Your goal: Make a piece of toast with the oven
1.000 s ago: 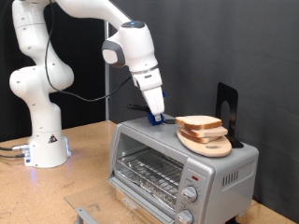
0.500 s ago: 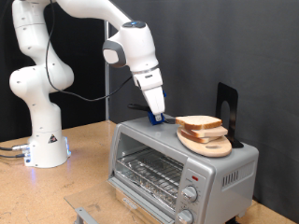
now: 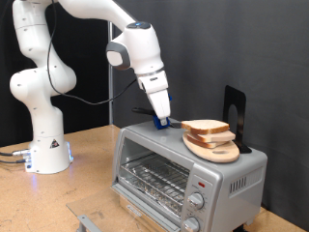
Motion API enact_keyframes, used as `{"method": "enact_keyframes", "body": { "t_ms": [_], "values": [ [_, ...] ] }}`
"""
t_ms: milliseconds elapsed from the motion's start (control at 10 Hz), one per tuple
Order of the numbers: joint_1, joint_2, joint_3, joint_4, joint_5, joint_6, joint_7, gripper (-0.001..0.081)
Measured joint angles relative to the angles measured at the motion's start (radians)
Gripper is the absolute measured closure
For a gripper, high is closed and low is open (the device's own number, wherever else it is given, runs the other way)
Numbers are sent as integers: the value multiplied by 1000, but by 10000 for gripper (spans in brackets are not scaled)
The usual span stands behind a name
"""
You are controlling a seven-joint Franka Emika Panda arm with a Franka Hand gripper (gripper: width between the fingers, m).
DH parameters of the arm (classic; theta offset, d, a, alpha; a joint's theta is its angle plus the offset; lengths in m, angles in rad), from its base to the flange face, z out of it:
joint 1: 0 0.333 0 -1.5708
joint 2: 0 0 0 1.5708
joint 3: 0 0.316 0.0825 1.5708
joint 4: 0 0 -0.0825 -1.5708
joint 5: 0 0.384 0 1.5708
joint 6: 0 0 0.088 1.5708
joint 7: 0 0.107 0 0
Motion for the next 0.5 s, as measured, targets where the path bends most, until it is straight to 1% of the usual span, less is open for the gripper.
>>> {"method": "enact_keyframes", "body": {
  "t_ms": [100, 200, 300, 400, 500],
  "values": [
    [0, 0, 0, -3, 0, 0, 0, 259],
    [0, 0, 0, -5, 0, 0, 0, 78],
    [0, 0, 0, -6, 0, 0, 0, 78],
    [0, 0, 0, -7, 0, 1, 0, 21],
    [0, 0, 0, -8, 0, 2, 0, 21]
  ]
}}
